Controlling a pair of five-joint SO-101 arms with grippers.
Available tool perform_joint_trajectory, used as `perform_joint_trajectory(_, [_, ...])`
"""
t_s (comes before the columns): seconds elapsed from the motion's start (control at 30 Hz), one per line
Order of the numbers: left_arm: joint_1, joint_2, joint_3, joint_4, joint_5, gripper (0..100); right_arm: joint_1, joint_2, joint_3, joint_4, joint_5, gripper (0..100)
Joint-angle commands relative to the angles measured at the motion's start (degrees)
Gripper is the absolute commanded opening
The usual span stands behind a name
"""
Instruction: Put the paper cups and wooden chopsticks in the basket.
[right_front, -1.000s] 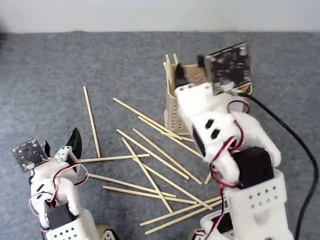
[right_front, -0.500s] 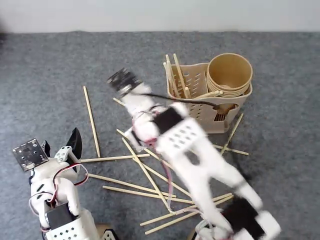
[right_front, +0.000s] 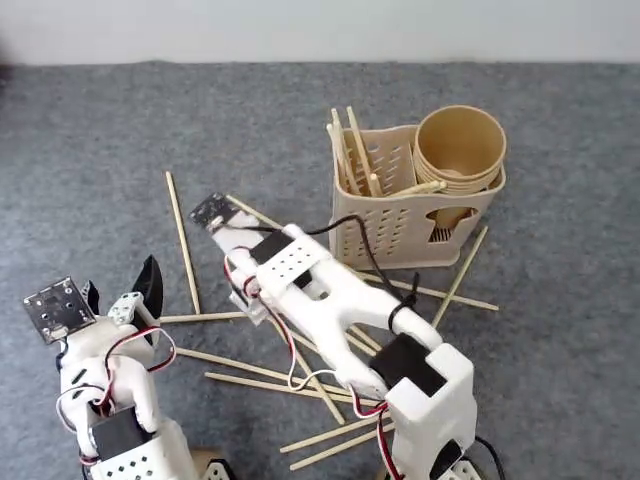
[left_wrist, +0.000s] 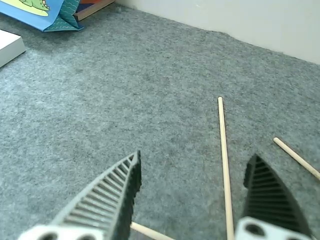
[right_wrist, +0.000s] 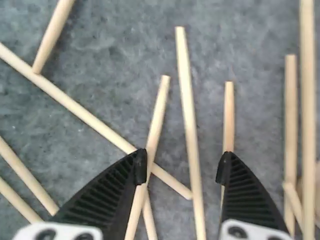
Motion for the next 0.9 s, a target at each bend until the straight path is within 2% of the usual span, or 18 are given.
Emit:
perform_joint_trajectory(0.0, [-0.1,-0.9,-0.7,0.4,-0.5,32,-0.2,0.0,-2.5,-2.4,0.5,24.1])
perform_joint_trajectory(0.23, [-0.1,-0.9,-0.7,0.4,-0.5,32,-0.1,0.3,-2.4,-2.7,0.6,22.1])
perform_joint_trajectory(0.47, [-0.1,-0.9,-0.7,0.4,-0.5,32,0.4,4.6,-4.5,-4.2,0.9,0.8])
perform_joint_trajectory(0.7, [-0.1,-0.9,-0.7,0.4,-0.5,32,1.5,2.4,-8.2,3.8,0.9,0.8])
perform_joint_trajectory(0.87, [-0.1,-0.9,-0.7,0.4,-0.5,32,1.8,-5.9,-9.1,10.2,0.9,0.8])
